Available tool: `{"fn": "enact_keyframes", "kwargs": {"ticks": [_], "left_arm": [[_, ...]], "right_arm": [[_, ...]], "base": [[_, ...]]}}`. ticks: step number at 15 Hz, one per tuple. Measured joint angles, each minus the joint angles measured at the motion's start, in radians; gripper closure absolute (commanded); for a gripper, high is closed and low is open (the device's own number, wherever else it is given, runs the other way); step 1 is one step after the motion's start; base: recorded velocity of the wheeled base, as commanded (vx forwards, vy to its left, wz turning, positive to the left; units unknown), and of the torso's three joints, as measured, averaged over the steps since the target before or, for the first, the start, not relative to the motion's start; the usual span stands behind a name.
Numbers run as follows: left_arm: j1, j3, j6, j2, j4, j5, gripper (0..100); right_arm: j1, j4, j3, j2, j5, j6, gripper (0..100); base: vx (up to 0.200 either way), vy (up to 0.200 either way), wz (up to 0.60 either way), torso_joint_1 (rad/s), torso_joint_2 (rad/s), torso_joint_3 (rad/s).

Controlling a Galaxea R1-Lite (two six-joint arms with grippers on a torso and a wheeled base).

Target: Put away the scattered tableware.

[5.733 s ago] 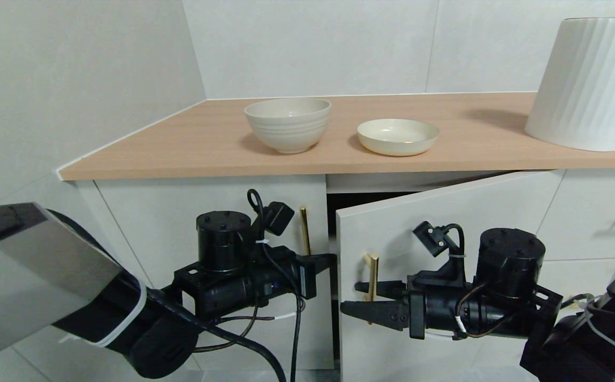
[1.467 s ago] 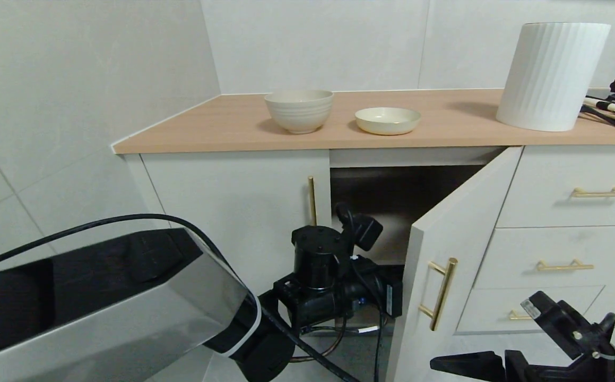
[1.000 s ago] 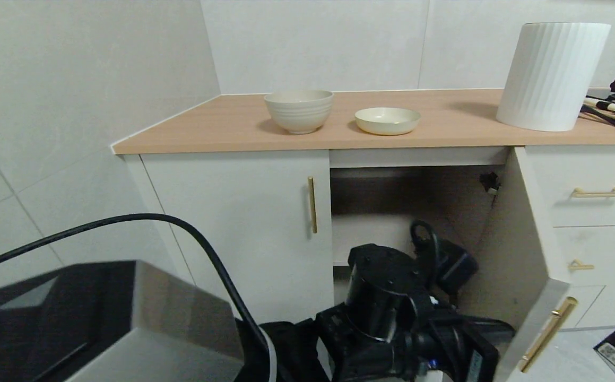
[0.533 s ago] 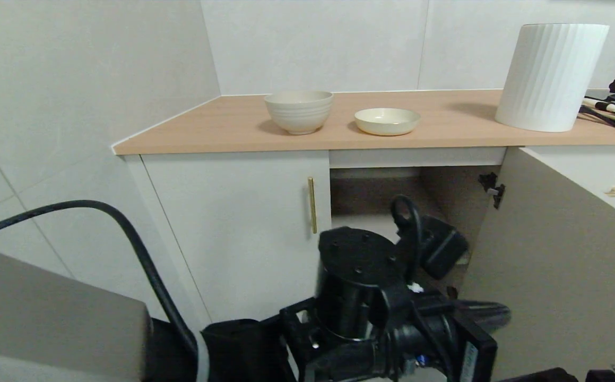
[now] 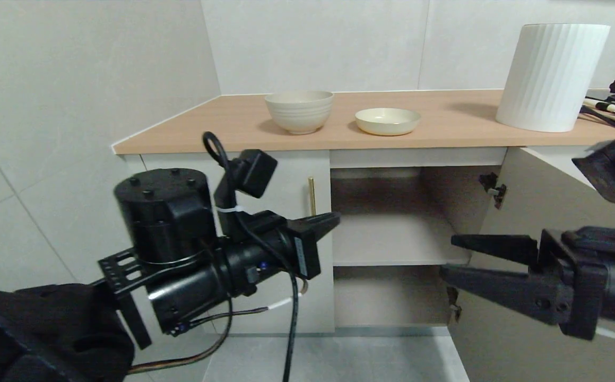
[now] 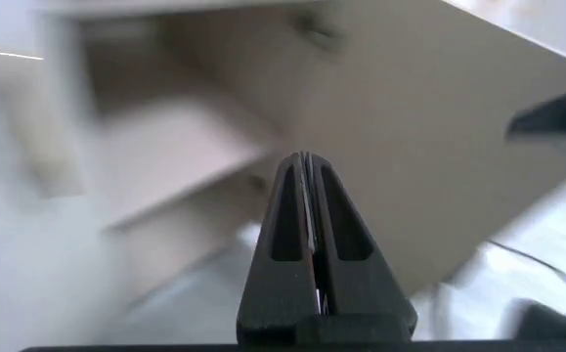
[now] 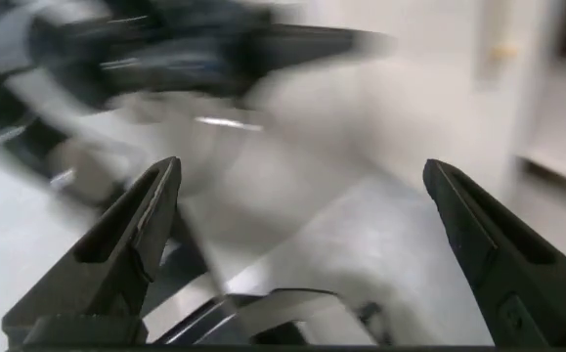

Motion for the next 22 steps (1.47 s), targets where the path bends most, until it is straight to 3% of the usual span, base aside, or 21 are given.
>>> {"fn": "enact_keyframes", "kwargs": {"ticks": [3, 5, 6, 12, 18, 22], "left_arm": [[0.154, 0.059, 0.070, -0.106, 0.080, 0.003, 100], [0.240, 0.068, 0.087, -0.167, 0.163, 0.004, 100], [0.262, 0.067, 0.089, -0.186, 0.181, 0.004, 0], [0.309, 0.031, 0.052, -0.220, 0.184, 0.004, 0], [0.313, 0.016, 0.051, -0.239, 0.193, 0.005, 0], [0.327, 0.002, 0.053, -0.255, 0.223, 0.004, 0]], "right_arm": [[-0.061, 0.095, -0.185, 0.105, -0.078, -0.048, 0], [-0.073, 0.272, -0.309, 0.175, -0.180, -0.062, 0], [-0.073, 0.332, -0.347, 0.197, -0.227, -0.064, 0], [-0.050, 0.430, -0.402, 0.166, -0.320, -0.043, 0], [-0.044, 0.436, -0.403, 0.107, -0.328, -0.039, 0], [-0.040, 0.454, -0.402, 0.096, -0.328, -0.039, 0]], "base": [[0.000, 0.000, 0.00, 0.000, 0.00, 0.000], [0.000, 0.000, 0.00, 0.000, 0.00, 0.000], [0.000, 0.000, 0.00, 0.000, 0.00, 0.000], [0.000, 0.000, 0.00, 0.000, 0.00, 0.000], [0.000, 0.000, 0.00, 0.000, 0.00, 0.000], [0.200, 0.000, 0.00, -0.005, 0.00, 0.004]]}}
